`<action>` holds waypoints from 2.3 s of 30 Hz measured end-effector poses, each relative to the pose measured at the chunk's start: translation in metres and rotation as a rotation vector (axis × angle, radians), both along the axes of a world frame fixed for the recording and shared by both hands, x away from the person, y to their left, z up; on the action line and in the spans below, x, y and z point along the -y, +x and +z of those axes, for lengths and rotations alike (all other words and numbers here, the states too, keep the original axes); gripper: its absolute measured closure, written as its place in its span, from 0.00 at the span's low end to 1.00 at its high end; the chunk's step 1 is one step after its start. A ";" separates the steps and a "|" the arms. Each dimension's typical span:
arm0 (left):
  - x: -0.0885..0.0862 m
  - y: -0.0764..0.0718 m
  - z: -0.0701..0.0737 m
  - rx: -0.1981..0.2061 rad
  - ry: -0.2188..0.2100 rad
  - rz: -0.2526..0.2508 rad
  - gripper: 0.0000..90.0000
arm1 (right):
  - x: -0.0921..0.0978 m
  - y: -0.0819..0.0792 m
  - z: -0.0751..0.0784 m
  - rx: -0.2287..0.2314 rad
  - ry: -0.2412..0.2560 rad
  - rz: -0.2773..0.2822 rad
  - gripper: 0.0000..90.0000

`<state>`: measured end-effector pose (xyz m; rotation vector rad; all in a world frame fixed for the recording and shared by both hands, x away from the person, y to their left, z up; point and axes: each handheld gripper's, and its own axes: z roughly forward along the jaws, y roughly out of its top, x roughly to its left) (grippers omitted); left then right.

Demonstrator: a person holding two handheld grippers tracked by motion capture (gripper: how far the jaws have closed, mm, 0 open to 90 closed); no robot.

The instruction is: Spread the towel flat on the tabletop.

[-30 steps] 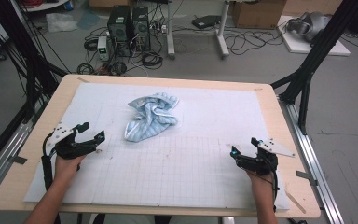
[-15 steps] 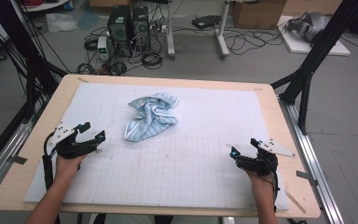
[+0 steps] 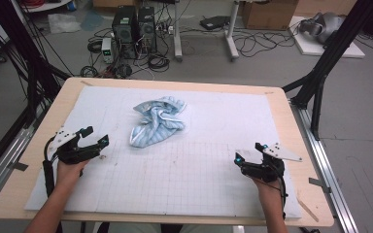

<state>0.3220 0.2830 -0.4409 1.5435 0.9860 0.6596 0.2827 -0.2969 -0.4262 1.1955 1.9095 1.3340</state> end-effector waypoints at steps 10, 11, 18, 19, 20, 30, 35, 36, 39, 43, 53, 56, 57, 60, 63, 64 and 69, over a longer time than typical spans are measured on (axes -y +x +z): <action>0.009 0.003 0.006 -0.018 0.011 -0.024 0.26 | -0.016 -0.004 0.002 -0.010 0.003 0.047 0.12; 0.009 0.004 0.008 -0.019 0.007 -0.022 0.26 | -0.017 -0.005 0.003 -0.015 0.006 0.053 0.12; 0.028 0.025 0.030 -0.020 -0.015 -0.078 0.27 | -0.027 -0.005 0.008 -0.012 0.016 0.104 0.19; 0.034 0.029 0.034 -0.017 -0.007 -0.092 0.27 | -0.028 -0.005 0.007 -0.009 0.007 0.110 0.19; 0.040 0.034 0.037 -0.020 0.001 -0.108 0.27 | -0.030 -0.005 0.007 -0.013 0.002 0.112 0.19; 0.080 0.064 0.044 -0.079 0.050 -0.204 0.27 | -0.027 -0.005 0.007 -0.019 0.000 0.109 0.19; 0.092 0.074 0.035 -0.124 0.080 -0.184 0.27 | -0.027 -0.005 0.005 -0.027 -0.001 0.109 0.19; 0.097 0.078 0.031 -0.147 0.105 -0.170 0.27 | -0.027 -0.004 0.005 -0.031 0.001 0.110 0.19; 0.105 0.082 0.027 -0.179 0.126 -0.144 0.31 | -0.027 -0.004 0.004 -0.035 -0.003 0.114 0.19; 0.118 0.087 0.016 -0.223 0.174 -0.147 0.33 | -0.027 -0.003 0.003 -0.042 -0.004 0.116 0.19; 0.128 0.083 0.013 -0.200 0.268 -0.226 0.97 | -0.026 -0.002 0.001 -0.056 -0.003 0.114 0.19; 0.128 0.079 0.016 -0.180 0.256 -0.253 0.99 | -0.026 -0.002 0.001 -0.056 -0.006 0.112 0.19; 0.128 0.077 0.017 -0.176 0.247 -0.257 0.99 | -0.026 -0.001 0.001 -0.053 -0.007 0.116 0.19; 0.129 0.077 0.016 -0.205 0.206 -0.240 0.77 | -0.028 -0.001 0.001 -0.059 -0.004 0.114 0.19; 0.136 0.078 0.012 -0.244 0.199 -0.252 0.50 | -0.029 0.000 0.000 -0.054 -0.012 0.119 0.19; 0.139 0.078 0.009 -0.249 0.244 -0.249 0.49 | -0.030 -0.001 0.000 -0.060 -0.009 0.119 0.19; 0.147 0.074 0.005 -0.259 0.311 -0.330 0.89 | -0.029 -0.001 0.000 -0.064 -0.008 0.117 0.19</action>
